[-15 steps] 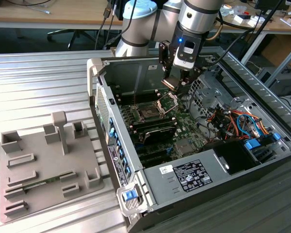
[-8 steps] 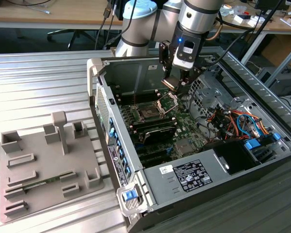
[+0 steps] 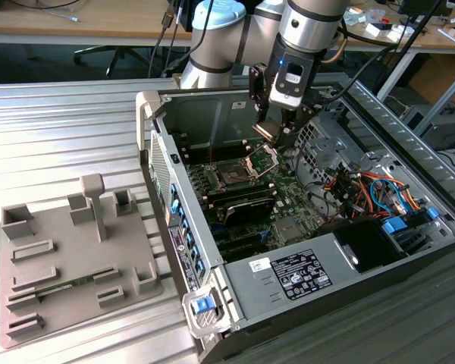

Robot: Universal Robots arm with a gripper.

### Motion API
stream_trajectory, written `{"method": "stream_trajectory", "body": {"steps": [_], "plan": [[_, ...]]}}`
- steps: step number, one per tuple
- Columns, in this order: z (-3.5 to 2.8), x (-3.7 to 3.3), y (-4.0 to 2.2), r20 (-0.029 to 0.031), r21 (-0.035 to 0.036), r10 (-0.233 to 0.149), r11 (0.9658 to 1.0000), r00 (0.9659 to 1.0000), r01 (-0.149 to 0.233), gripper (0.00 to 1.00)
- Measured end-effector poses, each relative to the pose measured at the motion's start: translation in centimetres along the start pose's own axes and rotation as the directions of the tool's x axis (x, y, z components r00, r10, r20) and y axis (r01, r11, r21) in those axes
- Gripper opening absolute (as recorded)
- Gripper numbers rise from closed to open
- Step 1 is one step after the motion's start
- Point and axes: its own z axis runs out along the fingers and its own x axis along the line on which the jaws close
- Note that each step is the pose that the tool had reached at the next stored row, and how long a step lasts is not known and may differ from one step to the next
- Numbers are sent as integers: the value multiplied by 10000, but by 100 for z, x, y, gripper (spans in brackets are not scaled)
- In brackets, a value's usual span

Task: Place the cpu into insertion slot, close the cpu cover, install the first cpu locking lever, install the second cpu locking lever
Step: 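Place the cpu into insertion slot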

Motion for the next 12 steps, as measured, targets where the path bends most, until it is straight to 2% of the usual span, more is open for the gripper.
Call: {"method": "stream_trajectory", "body": {"steps": [12], "plan": [[1,0,0,22,-5,246,9997,9997,-246,55]]}}
